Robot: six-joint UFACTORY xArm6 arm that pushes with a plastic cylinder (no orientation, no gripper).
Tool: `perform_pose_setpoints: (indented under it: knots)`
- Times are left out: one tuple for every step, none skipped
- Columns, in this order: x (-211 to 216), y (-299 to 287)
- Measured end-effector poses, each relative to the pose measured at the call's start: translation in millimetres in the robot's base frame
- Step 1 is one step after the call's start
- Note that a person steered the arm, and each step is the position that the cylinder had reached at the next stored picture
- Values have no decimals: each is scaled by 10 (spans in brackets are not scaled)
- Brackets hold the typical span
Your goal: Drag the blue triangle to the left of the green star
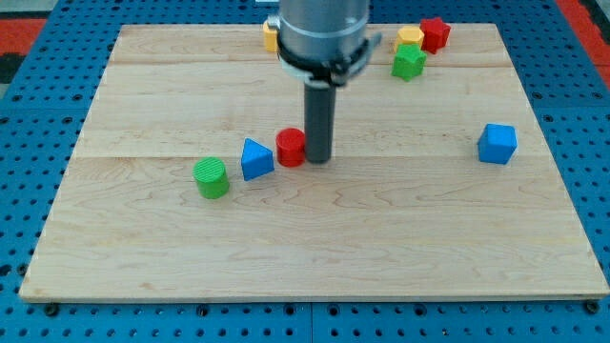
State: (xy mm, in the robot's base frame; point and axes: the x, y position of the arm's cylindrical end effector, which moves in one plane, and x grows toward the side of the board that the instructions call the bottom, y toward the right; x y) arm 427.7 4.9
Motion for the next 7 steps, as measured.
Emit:
perform_pose_setpoints:
  knots:
    - [396,32]
    - [633,-700]
    - [197,-1027]
    - [-147,-809]
    - [-25,-657]
    - [183,-653]
    - [-229,-333]
